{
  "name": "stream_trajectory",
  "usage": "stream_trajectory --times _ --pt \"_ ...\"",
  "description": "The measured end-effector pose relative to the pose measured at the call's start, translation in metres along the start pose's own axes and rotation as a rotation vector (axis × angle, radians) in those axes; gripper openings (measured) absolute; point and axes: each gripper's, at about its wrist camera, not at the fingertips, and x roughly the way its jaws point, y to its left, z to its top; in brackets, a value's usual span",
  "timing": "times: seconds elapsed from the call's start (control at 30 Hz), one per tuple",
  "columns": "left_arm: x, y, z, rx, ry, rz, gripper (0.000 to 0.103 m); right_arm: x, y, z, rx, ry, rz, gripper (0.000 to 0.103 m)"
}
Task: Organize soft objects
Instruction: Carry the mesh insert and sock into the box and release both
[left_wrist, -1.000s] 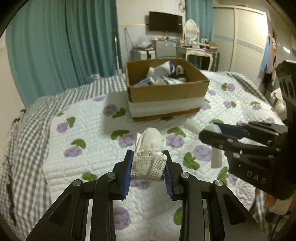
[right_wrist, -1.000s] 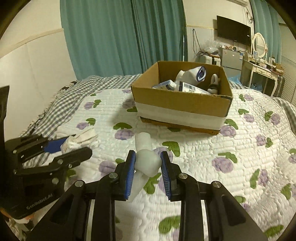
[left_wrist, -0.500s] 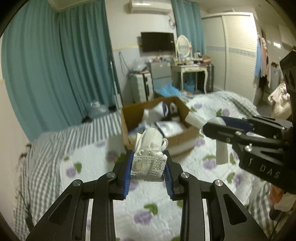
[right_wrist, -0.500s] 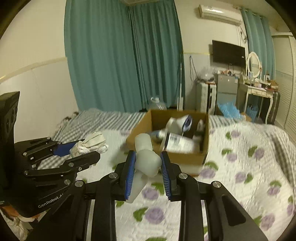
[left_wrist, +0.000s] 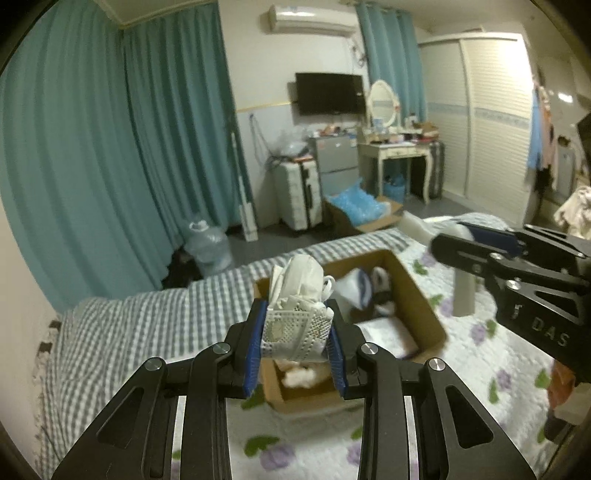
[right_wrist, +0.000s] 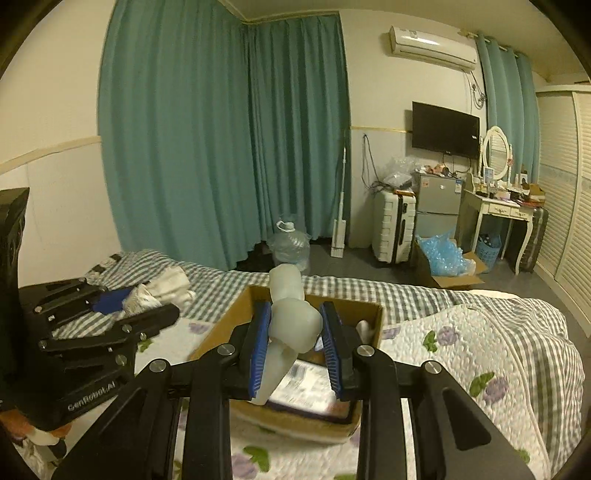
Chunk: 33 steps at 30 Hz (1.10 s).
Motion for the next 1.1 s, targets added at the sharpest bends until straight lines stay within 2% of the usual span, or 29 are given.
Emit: stream_trajectory --times 0.23,0.37,0.5,0.63,0.67,0.7,0.77,0.93,1.1 --pt "0.062 -0.001 0.002 -0.008 0.070 0.003 0.030 0.067 -0.020 0.004 0.007 0.083 -0.020 0.027" --pt "0.099 -0.006 -0.008 0.012 0.125 0.000 0.030 0.108 -0.033 -0.005 0.051 0.147 0.002 0.027" --pt "0.120 -0.015 -0.018 0.048 0.141 0.002 0.031 0.136 -0.042 -0.017 0.072 0.186 0.000 0.028" --pt "0.124 -0.024 -0.023 0.087 0.118 -0.007 0.037 0.152 -0.048 -0.026 0.085 0.216 -0.032 0.031" --pt "0.126 -0.025 -0.024 0.088 0.128 -0.009 0.052 0.154 -0.050 -0.027 0.084 0.223 -0.035 0.039" --pt "0.128 -0.025 -0.024 0.084 0.132 -0.003 0.067 0.155 -0.051 -0.028 0.079 0.217 -0.049 0.057" --pt "0.127 -0.023 -0.024 0.066 0.117 0.017 0.069 0.154 -0.052 -0.028 0.072 0.199 -0.073 0.073" --pt "0.116 -0.014 -0.015 0.016 0.127 0.032 0.069 0.131 -0.050 -0.015 0.062 0.157 -0.079 0.073" --pt "0.062 -0.010 0.013 -0.001 0.038 0.052 0.069 0.074 -0.046 0.017 0.058 0.076 -0.097 0.073"
